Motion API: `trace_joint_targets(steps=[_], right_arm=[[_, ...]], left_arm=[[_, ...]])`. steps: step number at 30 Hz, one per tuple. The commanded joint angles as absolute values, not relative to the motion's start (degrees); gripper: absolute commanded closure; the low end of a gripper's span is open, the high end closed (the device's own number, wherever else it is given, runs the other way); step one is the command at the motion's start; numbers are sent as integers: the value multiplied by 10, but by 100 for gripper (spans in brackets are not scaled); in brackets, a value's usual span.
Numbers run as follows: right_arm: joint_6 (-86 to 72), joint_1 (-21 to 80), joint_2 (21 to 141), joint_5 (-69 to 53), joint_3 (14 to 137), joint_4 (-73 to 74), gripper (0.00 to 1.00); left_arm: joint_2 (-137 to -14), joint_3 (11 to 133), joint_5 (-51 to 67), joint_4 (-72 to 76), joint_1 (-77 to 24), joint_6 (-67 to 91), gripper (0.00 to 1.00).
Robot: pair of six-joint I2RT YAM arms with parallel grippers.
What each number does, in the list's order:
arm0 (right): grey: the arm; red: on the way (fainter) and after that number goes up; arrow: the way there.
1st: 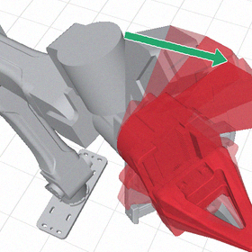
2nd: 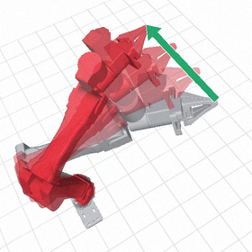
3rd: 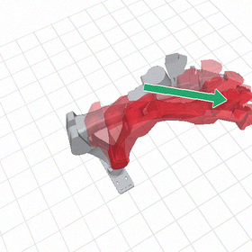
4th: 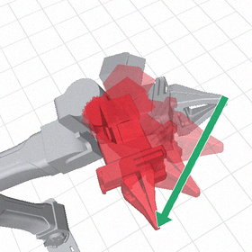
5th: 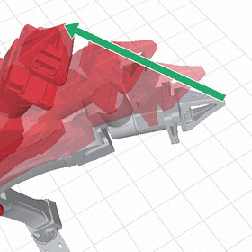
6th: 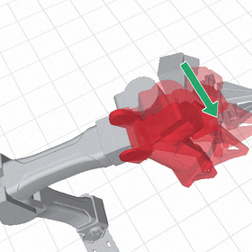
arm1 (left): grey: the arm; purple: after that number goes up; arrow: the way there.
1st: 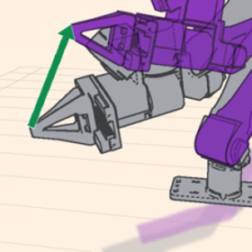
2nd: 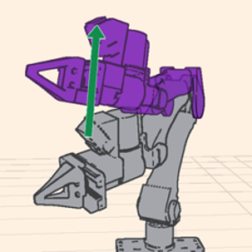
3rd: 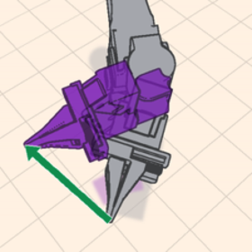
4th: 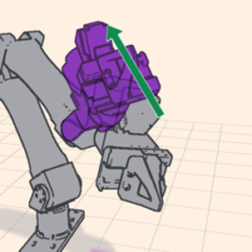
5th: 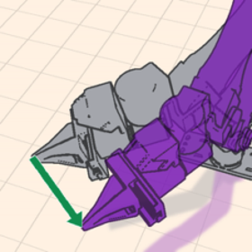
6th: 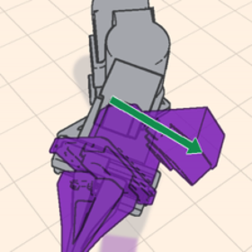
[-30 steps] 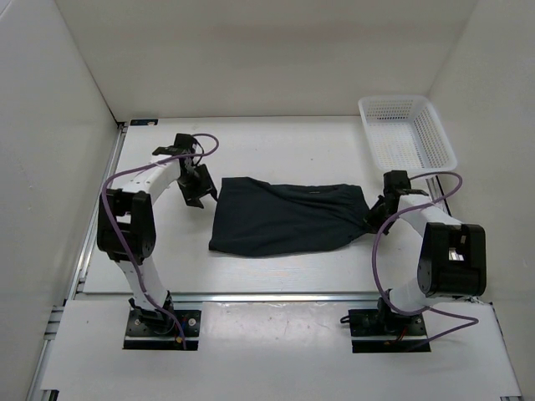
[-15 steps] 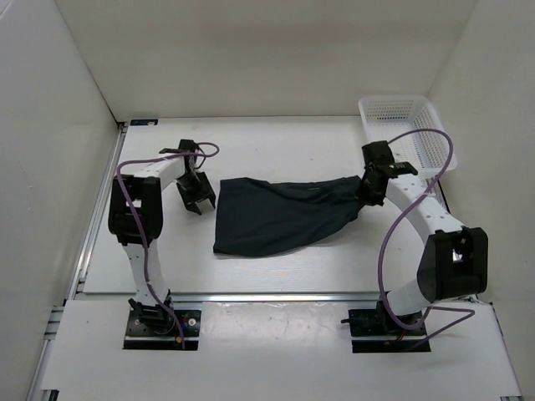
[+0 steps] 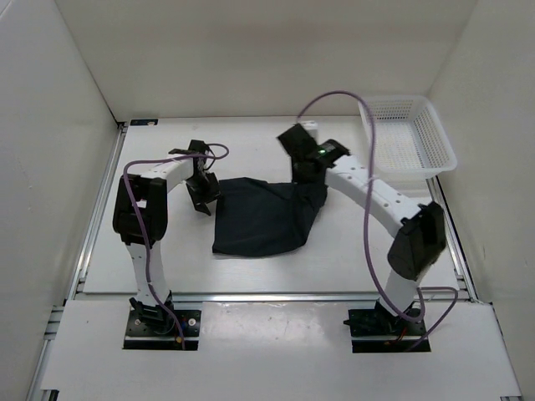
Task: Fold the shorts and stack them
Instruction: Fold the shorts
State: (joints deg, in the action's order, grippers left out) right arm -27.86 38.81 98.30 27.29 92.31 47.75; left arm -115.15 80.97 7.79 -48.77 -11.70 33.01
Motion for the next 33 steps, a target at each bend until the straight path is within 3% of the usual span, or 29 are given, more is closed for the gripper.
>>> trace_joint_targets(steps=[1,6,7,9,10,11,16,19,21,24,27,30,31,33], right_arm=[[-254,489,1034,316,1032,504,100],[-207,613,1169,322,1212,529,97],[-199,625,1187,322,1227,536,85],[-181,647,1187,316,1237,527,45],[-181,647,1167,309,1231,522,10],[-181,647,1152,302,1221,515,5],[-218,622,1020,295,1090,455,2],[-263,562,952,287,961,439,14],[-302,523,916,250,874,439,25],[-326,448,890,137,778,414,25],[-337,399,882,58,739,394,15],[-337,388,903,47,740,387,11],[-337,388,910,39,740,387,11],[-331,388,922,32,748,387,9]], left_arm=[[-1158,799,80,-468,-115,331,39],[-1141,799,80,-468,-103,326,36],[-1133,792,80,-468,-95,321,34],[-1107,787,80,-484,-62,309,27],[-1098,787,80,-484,-49,309,25],[-1084,787,80,-491,-40,301,23],[-1064,792,75,-506,16,287,21],[-1043,792,69,-512,41,280,23],[-1028,792,69,-518,41,273,30],[-997,806,64,-524,2,249,40],[-1005,828,72,-544,-68,221,40],[-1037,842,78,-550,-114,203,29],[-1056,850,86,-550,-129,198,20],[-1077,867,93,-550,-142,190,11]])
